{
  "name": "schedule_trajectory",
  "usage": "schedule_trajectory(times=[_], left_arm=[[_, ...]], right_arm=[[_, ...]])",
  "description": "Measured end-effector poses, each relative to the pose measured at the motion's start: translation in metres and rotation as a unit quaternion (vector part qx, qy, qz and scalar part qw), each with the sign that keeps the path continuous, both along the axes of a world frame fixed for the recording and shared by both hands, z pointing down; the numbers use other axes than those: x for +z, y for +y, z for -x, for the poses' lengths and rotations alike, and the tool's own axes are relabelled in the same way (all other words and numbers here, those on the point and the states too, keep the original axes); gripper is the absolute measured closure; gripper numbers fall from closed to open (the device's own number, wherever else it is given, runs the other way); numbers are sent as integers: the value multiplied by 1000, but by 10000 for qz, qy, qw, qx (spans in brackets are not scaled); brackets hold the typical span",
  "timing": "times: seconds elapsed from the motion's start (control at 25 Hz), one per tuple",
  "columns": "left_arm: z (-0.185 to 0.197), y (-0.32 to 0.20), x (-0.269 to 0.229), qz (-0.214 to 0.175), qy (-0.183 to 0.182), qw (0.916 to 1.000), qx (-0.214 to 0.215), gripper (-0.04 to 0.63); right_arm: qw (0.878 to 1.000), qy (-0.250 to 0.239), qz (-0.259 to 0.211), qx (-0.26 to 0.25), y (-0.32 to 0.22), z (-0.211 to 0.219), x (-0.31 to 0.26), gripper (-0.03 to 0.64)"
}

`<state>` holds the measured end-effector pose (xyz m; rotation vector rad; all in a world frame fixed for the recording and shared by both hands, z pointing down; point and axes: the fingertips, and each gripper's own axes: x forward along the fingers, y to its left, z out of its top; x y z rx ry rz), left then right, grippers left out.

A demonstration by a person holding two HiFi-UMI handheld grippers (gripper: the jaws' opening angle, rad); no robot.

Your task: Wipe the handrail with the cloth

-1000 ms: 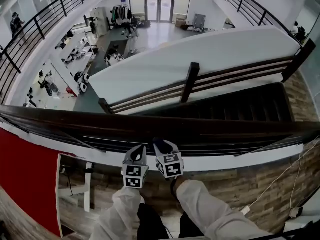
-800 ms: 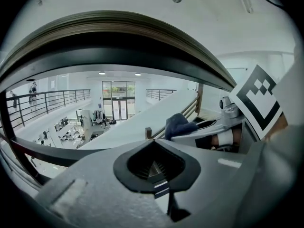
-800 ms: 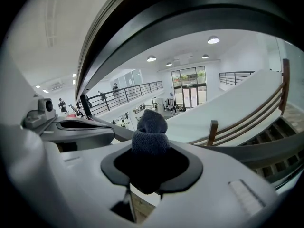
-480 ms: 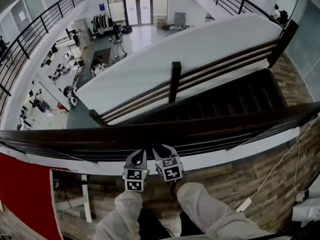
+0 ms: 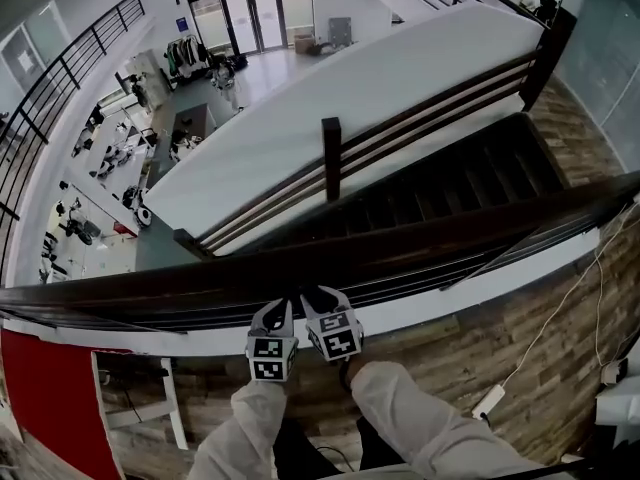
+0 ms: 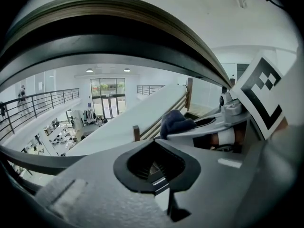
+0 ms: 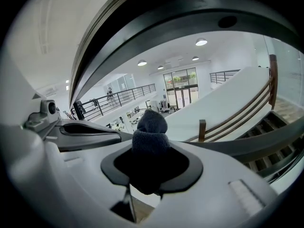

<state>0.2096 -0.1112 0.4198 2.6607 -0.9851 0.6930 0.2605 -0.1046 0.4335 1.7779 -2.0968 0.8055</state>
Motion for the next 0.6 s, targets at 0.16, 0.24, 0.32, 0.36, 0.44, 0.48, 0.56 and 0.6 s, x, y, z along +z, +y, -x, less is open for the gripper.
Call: schedule_trajectory(times=[0.16,0.24,0.32,0.36,0.44,0.48,0.56,0.6], left_arm=[[-29,14,-5,-33,-34,10000,-63,600],[-44,20,-9,-69,7,9999,-91,600],[-61,21,-12,-108,21,9999,-83,600],[-69,21,-13,-126,15,9999,-67,600],[-85,23,-15,-144,9,9999,-9,600],[-92,25,-17,-139,9,9999,26,600],[-103,28,-18,-129,1,9999,96,600],[-108,30,-19,-122,-12,9998,130,600]], right_arm=[[9999,-131,-12,-40,11,-32,-2,499],[9998,-122,-63,-133,16,-41,-4,499],[9997,-85,-100,-185,17,-52,-5,499],[9998,-86,-96,-177,16,-58,-5,499],[9998,-121,-70,-136,19,-71,-5,499],[9998,-124,-65,-125,22,-76,-4,499],[9999,-89,-84,-117,27,-84,-5,499],[9999,-77,-101,-107,28,-88,-6,499]])
